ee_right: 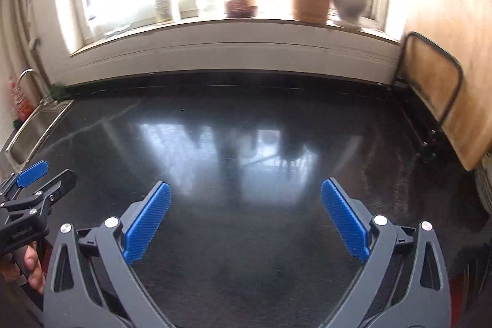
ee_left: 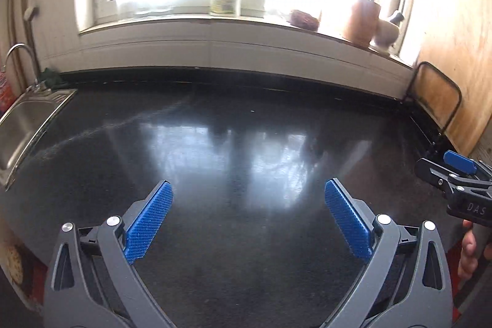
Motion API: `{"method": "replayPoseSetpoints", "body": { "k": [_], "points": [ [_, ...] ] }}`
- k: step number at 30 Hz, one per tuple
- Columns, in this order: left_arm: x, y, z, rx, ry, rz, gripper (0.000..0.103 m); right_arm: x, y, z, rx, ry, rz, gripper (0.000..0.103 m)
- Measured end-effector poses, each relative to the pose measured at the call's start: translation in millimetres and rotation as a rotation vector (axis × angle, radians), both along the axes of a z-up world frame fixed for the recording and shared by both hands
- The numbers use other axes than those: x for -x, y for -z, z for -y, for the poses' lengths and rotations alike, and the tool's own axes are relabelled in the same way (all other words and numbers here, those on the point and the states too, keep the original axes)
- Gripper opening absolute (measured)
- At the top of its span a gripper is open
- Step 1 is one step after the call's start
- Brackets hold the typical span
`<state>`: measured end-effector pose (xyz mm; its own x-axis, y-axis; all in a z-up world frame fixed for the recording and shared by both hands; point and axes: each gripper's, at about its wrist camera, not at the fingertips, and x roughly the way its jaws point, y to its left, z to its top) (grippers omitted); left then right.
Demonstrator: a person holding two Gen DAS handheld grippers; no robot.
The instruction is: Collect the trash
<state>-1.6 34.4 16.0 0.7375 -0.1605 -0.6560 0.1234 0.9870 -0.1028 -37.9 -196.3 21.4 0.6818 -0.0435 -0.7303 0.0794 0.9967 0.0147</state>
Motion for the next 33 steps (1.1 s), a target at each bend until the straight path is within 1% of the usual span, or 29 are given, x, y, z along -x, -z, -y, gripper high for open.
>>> {"method": "replayPoseSetpoints", "body": {
  "k": [2, 4, 8, 11, 15, 20, 33],
  "points": [
    [-4.6, 5.6, 24.0, -0.045, 0.03, 0.001, 0.096, 1.9, 6.2, 27.3, -0.004, 0.053, -0.012, 0.095],
    [-5.7, 11.2, 40.7, -0.079, 0.051, -0.01, 0.096, 3.6, 12.6, 45.6, -0.017, 0.093, -0.026, 0.095],
    [-2.4, 23.0, 46.9, -0.098, 0.051, -0.046, 0.096, 11.4, 20.5, 64.3, -0.009, 0.113, -0.043, 0.095],
    [0.8, 29.7, 37.3, -0.091, 0.03, -0.076, 0.096, 12.5, 22.3, 60.0, -0.023, 0.108, -0.05, 0.095],
    [0.6, 31.6, 27.3, -0.09, -0.001, -0.095, 0.096, 8.2, 19.2, 52.0, -0.013, 0.087, -0.046, 0.095],
    [1.4, 28.9, 20.3, -0.089, -0.02, -0.097, 0.096, 8.4, 13.1, 42.9, -0.008, 0.062, -0.034, 0.095],
    [5.3, 27.7, 19.0, -0.096, -0.016, -0.095, 0.096, 11.5, 5.9, 31.3, -0.01, 0.044, -0.023, 0.095]
  ]
}}
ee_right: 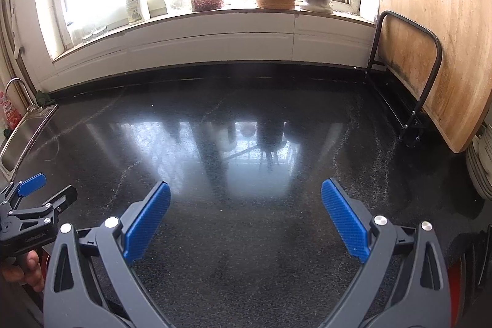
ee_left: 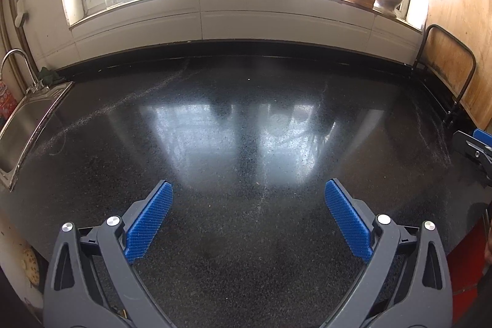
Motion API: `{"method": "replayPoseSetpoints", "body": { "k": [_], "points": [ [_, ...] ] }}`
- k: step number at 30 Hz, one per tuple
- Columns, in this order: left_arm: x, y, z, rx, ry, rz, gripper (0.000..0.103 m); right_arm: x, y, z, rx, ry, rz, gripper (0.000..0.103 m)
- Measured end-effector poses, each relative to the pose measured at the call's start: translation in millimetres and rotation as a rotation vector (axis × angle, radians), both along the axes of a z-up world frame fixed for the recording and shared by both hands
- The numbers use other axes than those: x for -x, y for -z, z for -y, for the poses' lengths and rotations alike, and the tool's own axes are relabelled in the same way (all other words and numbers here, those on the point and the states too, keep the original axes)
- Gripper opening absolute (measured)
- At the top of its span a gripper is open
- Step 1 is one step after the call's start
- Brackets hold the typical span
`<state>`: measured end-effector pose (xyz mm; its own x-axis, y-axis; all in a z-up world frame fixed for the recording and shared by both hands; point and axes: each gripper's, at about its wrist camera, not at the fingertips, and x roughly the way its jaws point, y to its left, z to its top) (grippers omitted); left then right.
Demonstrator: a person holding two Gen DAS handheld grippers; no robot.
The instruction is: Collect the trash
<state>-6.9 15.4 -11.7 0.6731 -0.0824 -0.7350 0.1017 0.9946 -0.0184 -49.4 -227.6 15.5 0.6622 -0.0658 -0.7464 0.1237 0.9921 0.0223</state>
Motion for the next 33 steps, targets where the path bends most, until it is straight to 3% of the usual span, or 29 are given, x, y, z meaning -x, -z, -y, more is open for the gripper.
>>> {"method": "replayPoseSetpoints", "body": {
  "k": [33],
  "points": [
    [5.5, -4.2, -1.6, -0.011, 0.006, 0.005, 0.096, 9.3, -2.1, -1.2, -0.004, 0.008, 0.004, 0.095]
  ]
}}
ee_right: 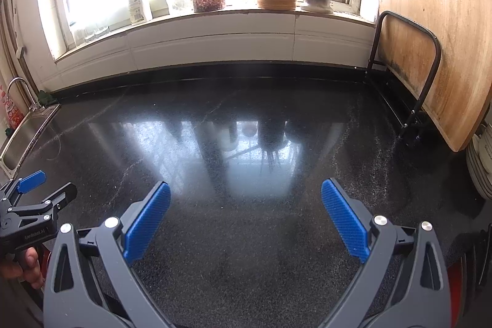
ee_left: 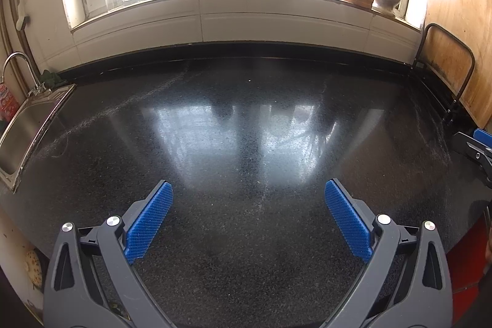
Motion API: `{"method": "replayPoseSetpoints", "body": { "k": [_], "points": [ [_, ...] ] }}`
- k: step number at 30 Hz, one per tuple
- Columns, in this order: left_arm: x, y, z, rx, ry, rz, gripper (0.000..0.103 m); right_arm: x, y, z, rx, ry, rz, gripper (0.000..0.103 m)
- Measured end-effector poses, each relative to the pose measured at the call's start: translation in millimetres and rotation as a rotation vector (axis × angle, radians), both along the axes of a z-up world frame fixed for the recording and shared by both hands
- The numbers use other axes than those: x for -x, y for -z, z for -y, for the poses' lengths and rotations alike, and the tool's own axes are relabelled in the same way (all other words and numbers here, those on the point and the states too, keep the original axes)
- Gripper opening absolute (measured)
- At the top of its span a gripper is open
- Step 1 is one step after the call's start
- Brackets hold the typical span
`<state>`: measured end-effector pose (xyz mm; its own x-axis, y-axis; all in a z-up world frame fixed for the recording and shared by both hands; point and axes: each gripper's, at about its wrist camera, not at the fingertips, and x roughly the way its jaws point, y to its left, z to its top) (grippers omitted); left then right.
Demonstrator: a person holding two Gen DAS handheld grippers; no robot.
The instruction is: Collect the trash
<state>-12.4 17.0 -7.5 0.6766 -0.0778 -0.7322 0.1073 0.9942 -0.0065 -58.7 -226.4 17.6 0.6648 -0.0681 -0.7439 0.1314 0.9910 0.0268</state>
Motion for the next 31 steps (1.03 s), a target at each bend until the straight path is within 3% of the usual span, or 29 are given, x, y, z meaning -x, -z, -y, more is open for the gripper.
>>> {"method": "replayPoseSetpoints", "body": {
  "k": [14, 24, 31],
  "points": [
    [-0.5, -0.3, -5.5, 0.0, -0.007, -0.018, 0.096, 2.0, -1.9, -1.5, 0.001, -0.003, 0.006, 0.095],
    [1.1, -7.3, -1.6, -0.014, 0.005, 0.018, 0.096, 1.1, 0.1, 0.4, -0.003, 0.003, 0.002, 0.095],
    [-18.2, 3.6, -7.6, -0.011, 0.046, -0.002, 0.096, -8.7, 10.6, 12.5, -0.022, -0.022, -0.009, 0.095]
  ]
}}
